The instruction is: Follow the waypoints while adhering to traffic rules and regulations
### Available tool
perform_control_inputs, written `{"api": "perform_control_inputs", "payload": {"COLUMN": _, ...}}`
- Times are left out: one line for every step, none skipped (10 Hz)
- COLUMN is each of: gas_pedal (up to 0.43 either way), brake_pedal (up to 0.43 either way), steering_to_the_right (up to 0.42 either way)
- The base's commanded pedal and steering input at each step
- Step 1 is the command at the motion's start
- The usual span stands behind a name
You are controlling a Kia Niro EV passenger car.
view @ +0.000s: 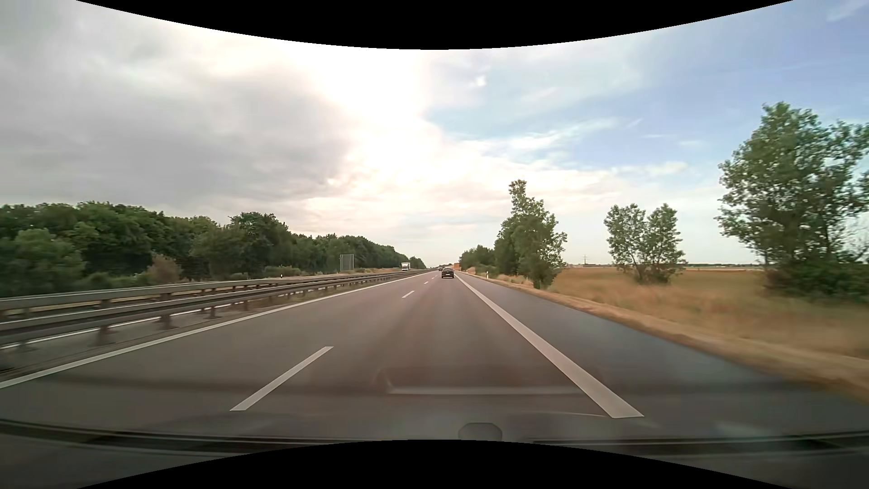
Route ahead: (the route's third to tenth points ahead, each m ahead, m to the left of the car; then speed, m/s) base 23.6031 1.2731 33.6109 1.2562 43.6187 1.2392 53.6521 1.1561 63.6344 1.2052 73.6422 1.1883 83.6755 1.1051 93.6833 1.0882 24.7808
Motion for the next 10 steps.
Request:
{"api": "perform_control_inputs", "payload": {"gas_pedal": 0.169, "brake_pedal": 0.0, "steering_to_the_right": -0.002}}
{"api": "perform_control_inputs", "payload": {"gas_pedal": 0.177, "brake_pedal": 0.0, "steering_to_the_right": -0.002}}
{"api": "perform_control_inputs", "payload": {"gas_pedal": 0.189, "brake_pedal": 0.0, "steering_to_the_right": -0.003}}
{"api": "perform_control_inputs", "payload": {"gas_pedal": 0.197, "brake_pedal": 0.0, "steering_to_the_right": -0.003}}
{"api": "perform_control_inputs", "payload": {"gas_pedal": 0.209, "brake_pedal": 0.0, "steering_to_the_right": -0.004}}
{"api": "perform_control_inputs", "payload": {"gas_pedal": 0.22, "brake_pedal": 0.0, "steering_to_the_right": -0.004}}
{"api": "perform_control_inputs", "payload": {"gas_pedal": 0.228, "brake_pedal": 0.0, "steering_to_the_right": -0.005}}
{"api": "perform_control_inputs", "payload": {"gas_pedal": 0.24, "brake_pedal": 0.0, "steering_to_the_right": -0.005}}
{"api": "perform_control_inputs", "payload": {"gas_pedal": 0.24, "brake_pedal": 0.0, "steering_to_the_right": -0.005}}
{"api": "perform_control_inputs", "payload": {"gas_pedal": 0.24, "brake_pedal": 0.0, "steering_to_the_right": -0.005}}
